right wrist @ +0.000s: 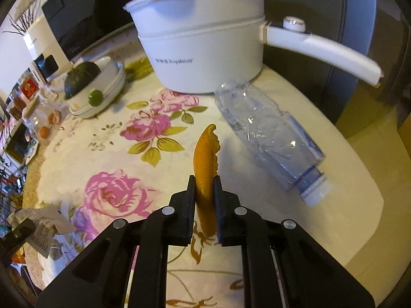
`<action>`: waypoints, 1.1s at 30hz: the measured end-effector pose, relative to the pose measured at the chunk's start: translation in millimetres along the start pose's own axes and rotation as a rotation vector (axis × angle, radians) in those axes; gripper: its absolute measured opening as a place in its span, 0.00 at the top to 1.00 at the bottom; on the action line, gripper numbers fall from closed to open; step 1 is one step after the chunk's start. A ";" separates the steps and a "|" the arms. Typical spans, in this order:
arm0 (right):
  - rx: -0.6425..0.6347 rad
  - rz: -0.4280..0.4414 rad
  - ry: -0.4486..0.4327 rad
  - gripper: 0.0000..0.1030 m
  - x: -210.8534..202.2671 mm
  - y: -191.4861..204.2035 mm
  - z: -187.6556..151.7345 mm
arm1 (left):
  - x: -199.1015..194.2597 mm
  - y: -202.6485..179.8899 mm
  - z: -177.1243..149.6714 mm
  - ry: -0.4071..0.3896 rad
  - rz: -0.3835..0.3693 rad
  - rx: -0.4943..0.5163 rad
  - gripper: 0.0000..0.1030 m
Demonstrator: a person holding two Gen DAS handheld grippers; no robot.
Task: Collect trash
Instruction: 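Grasp the second orange peel with the right gripper while the left gripper holds the wrapper, then carry the orange peel and wrapper over the bin and open both grippers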
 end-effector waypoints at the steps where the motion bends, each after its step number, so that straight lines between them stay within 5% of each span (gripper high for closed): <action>1: -0.001 0.000 -0.010 0.88 -4.7 1.0 0.1 | -0.9 -1.4 0.0 -0.003 -0.002 0.002 0.92; 22: 0.033 0.016 -0.135 0.88 -121.8 -3.4 -56.2 | -25.8 -68.7 -16.4 -0.031 -0.072 0.105 0.92; 33: 0.110 -0.020 -0.152 0.88 -166.4 -42.1 -94.5 | -23.6 -137.3 -54.7 0.074 -0.124 0.223 0.92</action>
Point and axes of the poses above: each gripper's, at about its wrist camera, not at the fingertips, and x roughly the way its jaws point, y to its left, z to its top, the point moved 8 cm from there along x, roughly the way its jaws point, and after that the axes turned 1 degree about x, right-handed, at the moved point
